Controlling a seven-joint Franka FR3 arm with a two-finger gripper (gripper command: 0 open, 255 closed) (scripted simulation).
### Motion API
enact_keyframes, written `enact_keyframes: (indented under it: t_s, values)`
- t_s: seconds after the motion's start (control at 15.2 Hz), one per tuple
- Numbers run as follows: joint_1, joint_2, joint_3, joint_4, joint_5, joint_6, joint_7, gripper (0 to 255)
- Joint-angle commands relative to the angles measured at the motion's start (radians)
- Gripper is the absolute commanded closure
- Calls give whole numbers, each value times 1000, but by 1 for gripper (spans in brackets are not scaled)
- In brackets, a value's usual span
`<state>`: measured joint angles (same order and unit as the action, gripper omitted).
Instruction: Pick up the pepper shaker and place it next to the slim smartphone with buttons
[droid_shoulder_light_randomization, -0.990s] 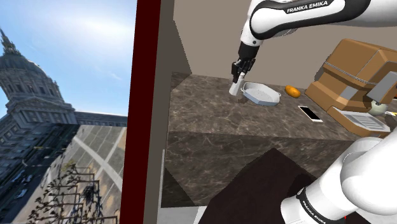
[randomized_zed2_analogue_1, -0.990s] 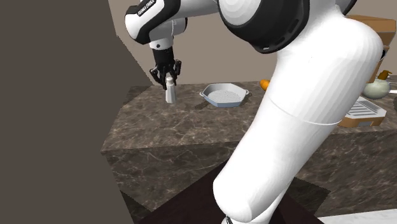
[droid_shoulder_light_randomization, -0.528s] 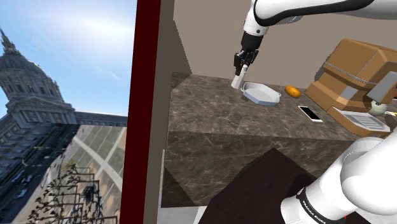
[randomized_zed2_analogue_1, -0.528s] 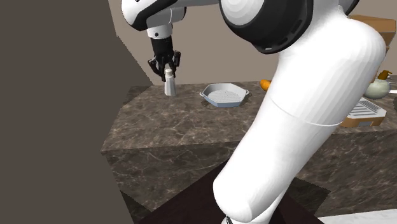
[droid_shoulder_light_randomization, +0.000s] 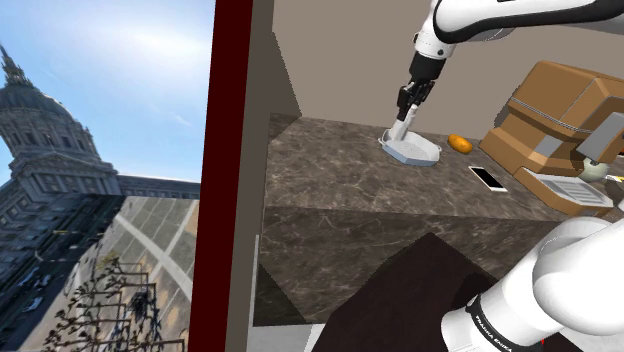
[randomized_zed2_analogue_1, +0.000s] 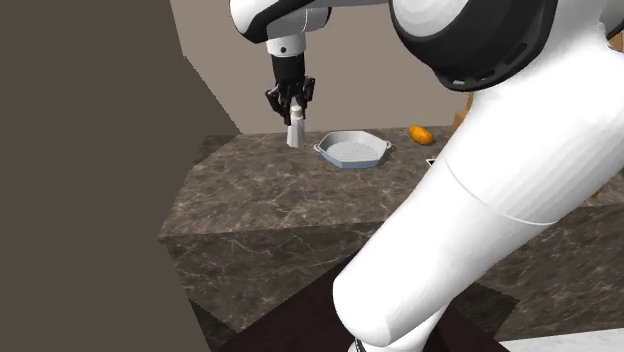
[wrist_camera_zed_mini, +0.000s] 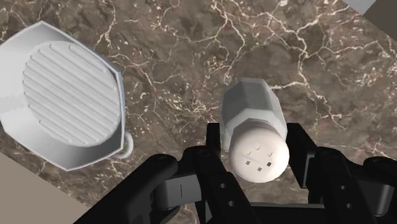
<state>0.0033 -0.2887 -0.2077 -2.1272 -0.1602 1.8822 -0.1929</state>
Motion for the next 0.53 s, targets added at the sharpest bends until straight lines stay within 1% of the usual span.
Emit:
enact_keyframes:
  t_s: [0.0, 0.46]
  values:
    - [-18, -35, -24, -37, -14, 7, -36, 255]
    - [-90, -138, -123, -116, -70, 7, -178, 255]
